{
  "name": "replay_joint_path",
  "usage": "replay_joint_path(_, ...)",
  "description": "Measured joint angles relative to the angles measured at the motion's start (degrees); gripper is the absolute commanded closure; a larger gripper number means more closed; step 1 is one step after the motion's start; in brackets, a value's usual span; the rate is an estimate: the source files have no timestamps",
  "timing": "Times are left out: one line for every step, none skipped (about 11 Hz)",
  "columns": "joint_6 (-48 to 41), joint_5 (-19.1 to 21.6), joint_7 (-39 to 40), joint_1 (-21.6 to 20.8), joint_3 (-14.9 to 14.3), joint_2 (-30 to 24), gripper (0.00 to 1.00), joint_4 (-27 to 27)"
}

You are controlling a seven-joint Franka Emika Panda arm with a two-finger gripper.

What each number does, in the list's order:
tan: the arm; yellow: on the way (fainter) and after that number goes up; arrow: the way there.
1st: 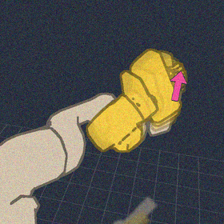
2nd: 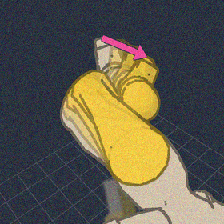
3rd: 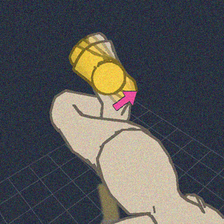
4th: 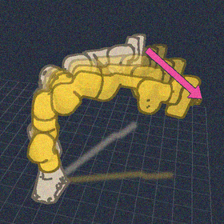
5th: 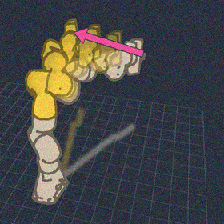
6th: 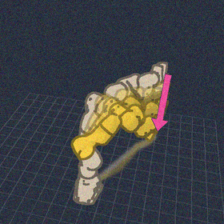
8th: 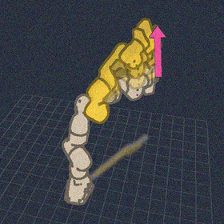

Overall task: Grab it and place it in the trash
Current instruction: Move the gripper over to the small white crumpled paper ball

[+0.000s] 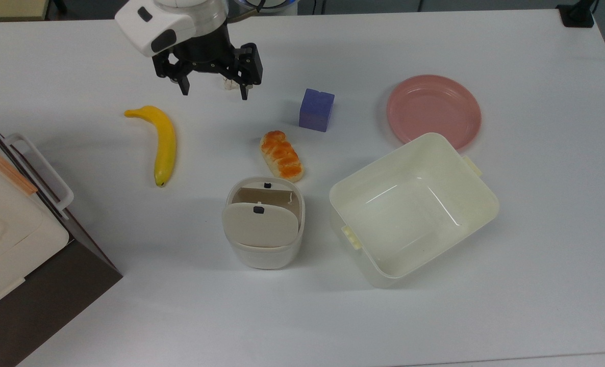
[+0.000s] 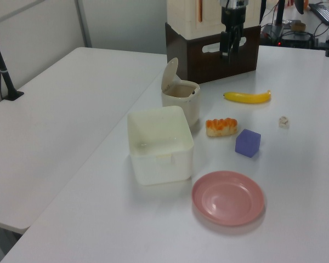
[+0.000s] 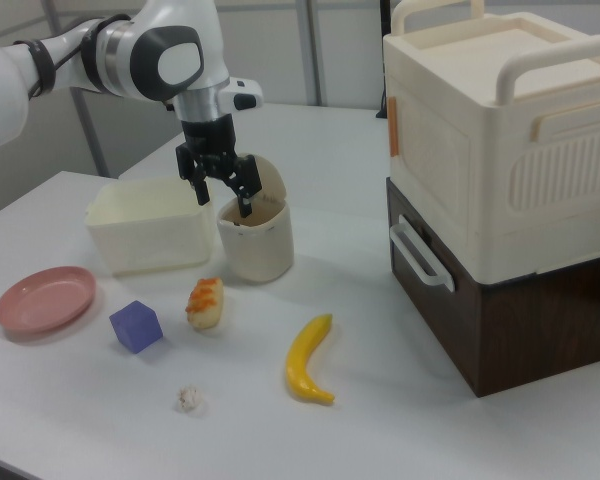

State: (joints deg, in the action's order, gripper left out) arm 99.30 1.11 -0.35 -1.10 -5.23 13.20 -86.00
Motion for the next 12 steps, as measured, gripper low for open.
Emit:
replay_joint_path(0.0,0.0,0.98,-0.18,0.13,0.45,0.0,-0.19)
replay_joint_path(0.13,0.0,1.84,-0.53,0.18,1.28,0.0,-0.33)
replay_joint_path(1.39,0.0,2.2,-0.95,0.29,2.38,0.0,-0.56)
replay_joint_path(3.63,-0.03,2.32,-1.55,0.38,3.38,0.0,-1.32)
replay_joint_path(5.24,-0.72,2.68,-2.29,0.48,4.02,0.0,-2.68)
replay_joint_path(6.86,-2.03,3.96,-3.19,0.57,4.34,0.0,-4.83)
replay_joint_path(8.08,-2.64,5.83,-3.71,0.59,4.36,0.0,-6.58)
replay_joint_path(8.84,-2.84,9.49,-3.92,0.6,4.15,0.0,-8.56)
replay_joint_path(8.97,-2.88,13.03,-3.84,0.55,3.51,0.0,-10.57)
replay_joint_path(8.99,-2.9,15.92,-3.6,0.48,2.1,0.0,-12.98)
replay_joint_path(8.99,-2.93,18.18,-3.4,0.19,-0.14,0.0,-15.62)
replay_joint_path(9.0,-2.94,19.72,-2.86,-0.01,-3.34,0.0,-18.75)
